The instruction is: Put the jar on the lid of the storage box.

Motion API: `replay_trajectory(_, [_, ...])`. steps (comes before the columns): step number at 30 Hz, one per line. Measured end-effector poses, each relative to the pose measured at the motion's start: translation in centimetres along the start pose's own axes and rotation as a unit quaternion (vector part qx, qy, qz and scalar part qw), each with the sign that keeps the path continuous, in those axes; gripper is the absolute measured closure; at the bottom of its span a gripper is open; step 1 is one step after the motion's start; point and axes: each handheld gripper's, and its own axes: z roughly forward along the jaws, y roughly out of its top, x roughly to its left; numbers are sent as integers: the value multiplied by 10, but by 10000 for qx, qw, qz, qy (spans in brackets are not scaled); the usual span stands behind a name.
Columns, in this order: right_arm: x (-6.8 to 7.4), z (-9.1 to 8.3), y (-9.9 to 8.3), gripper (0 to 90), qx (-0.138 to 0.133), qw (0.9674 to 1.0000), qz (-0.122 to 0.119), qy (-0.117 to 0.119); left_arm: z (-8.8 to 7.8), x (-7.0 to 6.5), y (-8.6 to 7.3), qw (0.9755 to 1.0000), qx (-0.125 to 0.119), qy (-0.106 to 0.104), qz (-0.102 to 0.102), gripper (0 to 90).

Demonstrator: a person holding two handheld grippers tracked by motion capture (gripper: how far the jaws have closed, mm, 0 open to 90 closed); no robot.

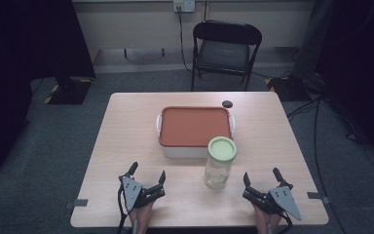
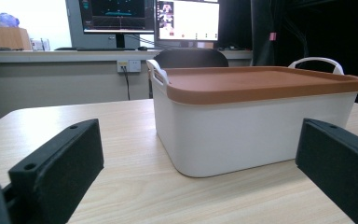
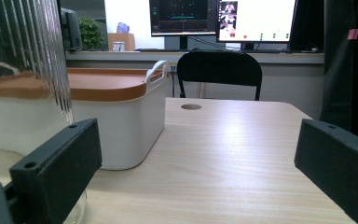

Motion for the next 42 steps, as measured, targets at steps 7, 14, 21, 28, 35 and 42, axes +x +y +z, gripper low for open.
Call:
replay_trajectory(7, [0, 0, 0, 0, 2, 10000, 3, -21, 0, 0, 0, 10000, 0, -3, 1, 3])
replay_trajectory(14, [0, 0, 0, 0, 2, 10000, 1, -46, 0, -1, 0, 10000, 13, 76, 1, 3])
replay_trajectory(21, [0, 0, 0, 0, 0, 10000, 1, -79, 0, 0, 0, 10000, 5, 65, -29, 2])
replay_trajectory(28, [0, 0, 0, 0, 0, 10000, 1, -80, 1, 2, 0, 9999, 27, 4, -142, 0])
replay_trajectory(35, [1, -1, 0, 0, -14, 10000, 1, -83, -2, 3, 5, 9998, 24, -43, -204, 0])
replay_trajectory(42, [1, -1, 0, 0, -7, 10000, 1, -80, -10, 0, 9, 9998, 2, -38, -213, 0])
